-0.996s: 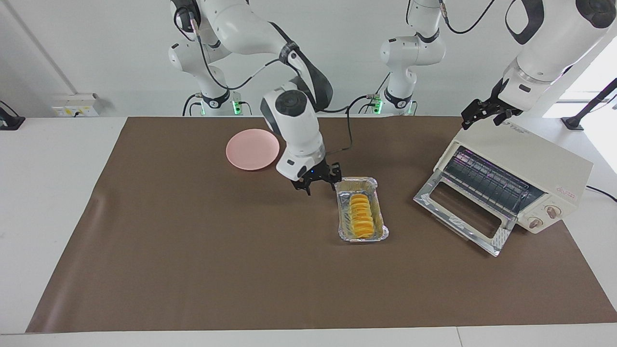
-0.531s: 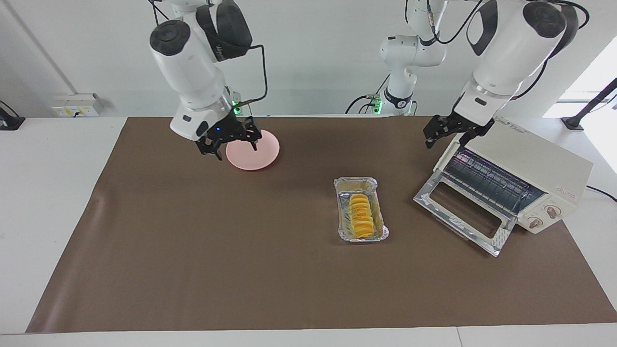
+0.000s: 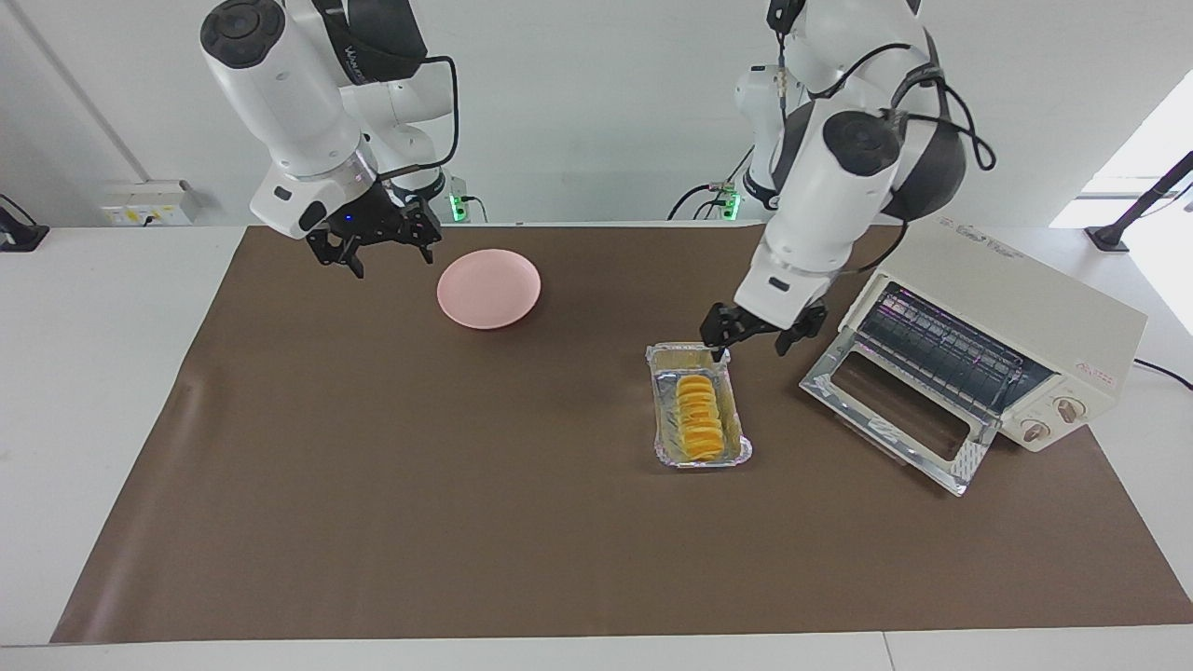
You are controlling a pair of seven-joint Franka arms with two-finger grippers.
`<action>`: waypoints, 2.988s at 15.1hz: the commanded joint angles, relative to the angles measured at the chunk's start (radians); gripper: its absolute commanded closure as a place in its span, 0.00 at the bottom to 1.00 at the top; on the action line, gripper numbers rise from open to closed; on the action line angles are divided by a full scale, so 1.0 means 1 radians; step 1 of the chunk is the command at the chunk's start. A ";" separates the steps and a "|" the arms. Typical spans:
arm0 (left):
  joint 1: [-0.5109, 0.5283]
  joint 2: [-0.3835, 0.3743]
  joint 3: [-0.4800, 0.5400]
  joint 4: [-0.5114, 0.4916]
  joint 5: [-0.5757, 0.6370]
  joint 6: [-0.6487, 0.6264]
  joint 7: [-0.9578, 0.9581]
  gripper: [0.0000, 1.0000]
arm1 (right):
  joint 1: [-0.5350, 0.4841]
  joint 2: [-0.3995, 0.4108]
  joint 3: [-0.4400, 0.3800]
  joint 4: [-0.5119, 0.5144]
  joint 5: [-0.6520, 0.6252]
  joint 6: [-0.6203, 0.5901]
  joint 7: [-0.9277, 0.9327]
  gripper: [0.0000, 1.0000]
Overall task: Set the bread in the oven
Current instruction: 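Grasp the foil tray with the left gripper while the right gripper withdraws, then carry the foil tray with the left gripper into the toaster oven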
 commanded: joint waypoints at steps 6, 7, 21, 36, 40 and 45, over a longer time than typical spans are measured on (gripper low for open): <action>-0.118 0.102 0.019 -0.144 -0.007 0.159 -0.095 0.00 | -0.089 -0.015 0.014 -0.028 -0.025 0.050 -0.046 0.00; -0.130 0.099 0.021 -0.179 -0.008 0.197 -0.097 0.00 | -0.090 -0.015 0.014 -0.028 -0.023 0.050 -0.040 0.00; -0.083 0.099 0.024 -0.141 -0.021 0.198 -0.192 1.00 | -0.089 -0.015 0.014 -0.026 -0.023 0.035 -0.040 0.00; 0.074 0.111 0.390 0.067 -0.018 -0.158 -0.207 1.00 | -0.089 -0.015 0.014 -0.026 -0.023 0.035 -0.040 0.00; 0.089 0.108 0.426 0.064 0.019 -0.238 -0.186 1.00 | -0.089 -0.015 0.014 -0.026 -0.023 0.035 -0.040 0.00; 0.117 0.086 0.430 -0.001 0.030 -0.260 -0.155 1.00 | -0.089 -0.015 0.014 -0.026 -0.023 0.035 -0.040 0.00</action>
